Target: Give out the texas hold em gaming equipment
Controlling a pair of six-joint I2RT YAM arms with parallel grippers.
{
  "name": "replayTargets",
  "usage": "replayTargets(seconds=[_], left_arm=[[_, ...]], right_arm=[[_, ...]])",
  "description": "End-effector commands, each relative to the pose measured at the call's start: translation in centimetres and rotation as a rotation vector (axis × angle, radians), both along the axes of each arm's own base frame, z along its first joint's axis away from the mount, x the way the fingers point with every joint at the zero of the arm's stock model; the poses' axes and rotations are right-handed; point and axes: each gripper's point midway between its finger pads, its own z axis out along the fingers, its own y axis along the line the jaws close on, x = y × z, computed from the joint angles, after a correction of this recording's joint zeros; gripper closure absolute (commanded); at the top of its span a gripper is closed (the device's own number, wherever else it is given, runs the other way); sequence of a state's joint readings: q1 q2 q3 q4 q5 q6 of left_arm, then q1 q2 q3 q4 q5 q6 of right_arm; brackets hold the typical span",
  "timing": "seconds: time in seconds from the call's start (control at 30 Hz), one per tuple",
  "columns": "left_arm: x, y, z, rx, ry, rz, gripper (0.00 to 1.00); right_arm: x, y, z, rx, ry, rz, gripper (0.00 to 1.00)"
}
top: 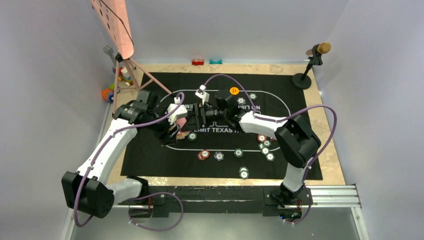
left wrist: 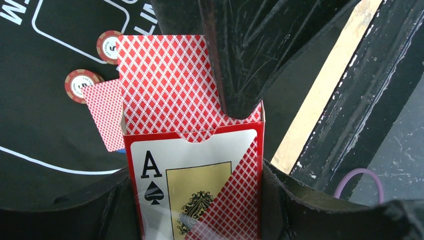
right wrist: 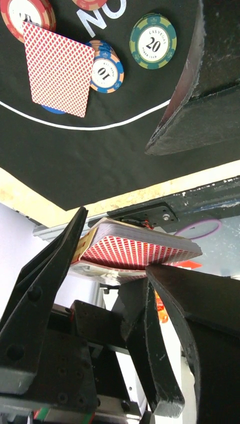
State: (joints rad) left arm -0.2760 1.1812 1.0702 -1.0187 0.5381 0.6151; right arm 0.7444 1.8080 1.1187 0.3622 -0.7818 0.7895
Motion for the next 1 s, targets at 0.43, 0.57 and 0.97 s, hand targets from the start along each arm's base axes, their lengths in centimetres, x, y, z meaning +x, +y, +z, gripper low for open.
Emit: replayTargets(seconds=[0.43, 0.57, 0.97], left_arm=[[0.1, -0.9, 1.3, -0.060, -0.034, -0.037, 0.86], [0.0, -0.9, 1.3, -0.061, -0.036, -0.039, 0.86], [0.0, -0.9, 1.2, -0.063, -0.049, -0.040, 0.86]], right_arm=[[0.4, 0.1, 2.6, 0.063, -0.031, 0.020, 0.53], [1.2, -0.9, 2.5, 0.053, -0.026, -0.015, 0.57], [2.2, -2.8, 2.7, 0.045, -0.025, -0.069, 0.75]])
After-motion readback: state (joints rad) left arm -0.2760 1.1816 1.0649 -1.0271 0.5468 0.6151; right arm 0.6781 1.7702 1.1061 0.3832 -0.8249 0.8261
